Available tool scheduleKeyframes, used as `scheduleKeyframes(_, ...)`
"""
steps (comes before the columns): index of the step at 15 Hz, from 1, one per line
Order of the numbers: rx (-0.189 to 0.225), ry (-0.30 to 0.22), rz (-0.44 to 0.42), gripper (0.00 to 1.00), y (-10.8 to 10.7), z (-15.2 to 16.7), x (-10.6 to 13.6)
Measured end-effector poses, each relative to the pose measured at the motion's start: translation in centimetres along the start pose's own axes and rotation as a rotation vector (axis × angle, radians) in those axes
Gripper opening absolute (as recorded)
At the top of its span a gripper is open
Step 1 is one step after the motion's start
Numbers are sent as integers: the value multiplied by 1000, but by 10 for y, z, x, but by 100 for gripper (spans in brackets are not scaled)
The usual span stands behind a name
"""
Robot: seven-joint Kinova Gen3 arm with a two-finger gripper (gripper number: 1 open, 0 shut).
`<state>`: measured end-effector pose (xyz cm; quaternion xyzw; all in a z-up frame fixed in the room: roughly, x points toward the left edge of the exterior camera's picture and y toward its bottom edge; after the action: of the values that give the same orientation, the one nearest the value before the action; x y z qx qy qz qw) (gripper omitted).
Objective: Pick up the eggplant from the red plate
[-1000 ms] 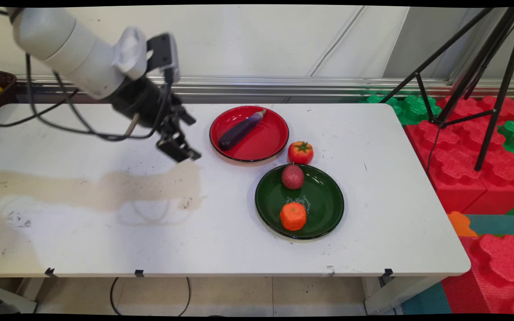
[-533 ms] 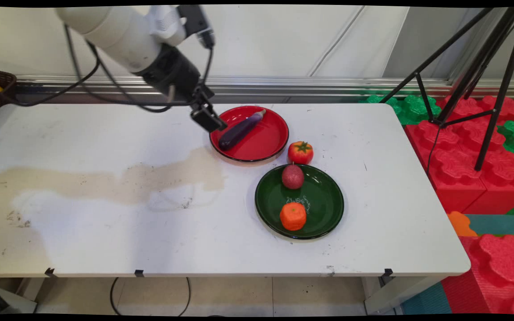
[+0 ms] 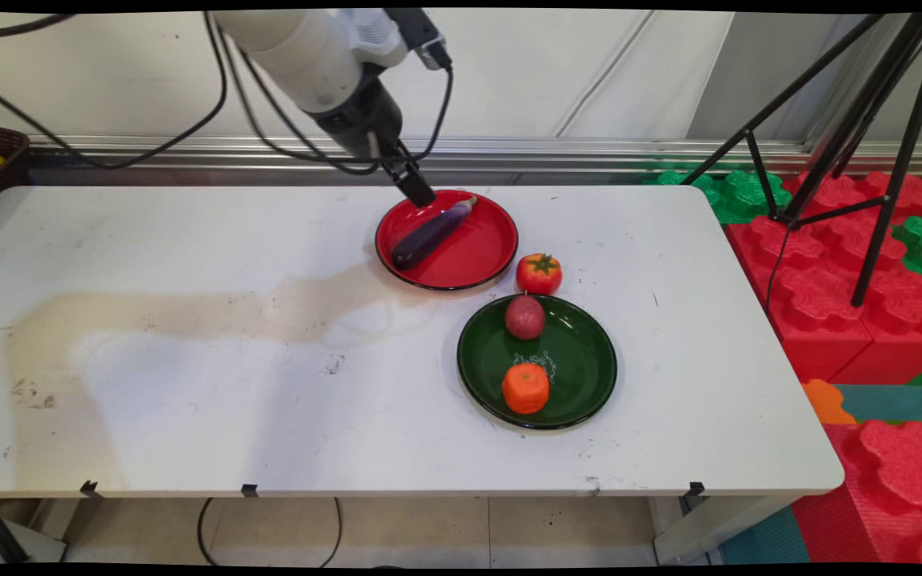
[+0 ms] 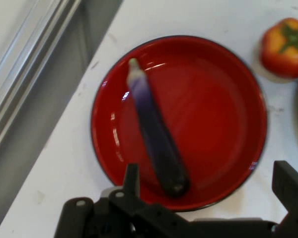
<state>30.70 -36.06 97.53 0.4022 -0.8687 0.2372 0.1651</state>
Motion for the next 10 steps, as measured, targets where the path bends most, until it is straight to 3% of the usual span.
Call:
scheduleKeyframes(5, 54, -71, -46, 100, -9, 38, 15)
scheduleKeyframes(10, 77, -131, -76, 100, -16, 79, 23)
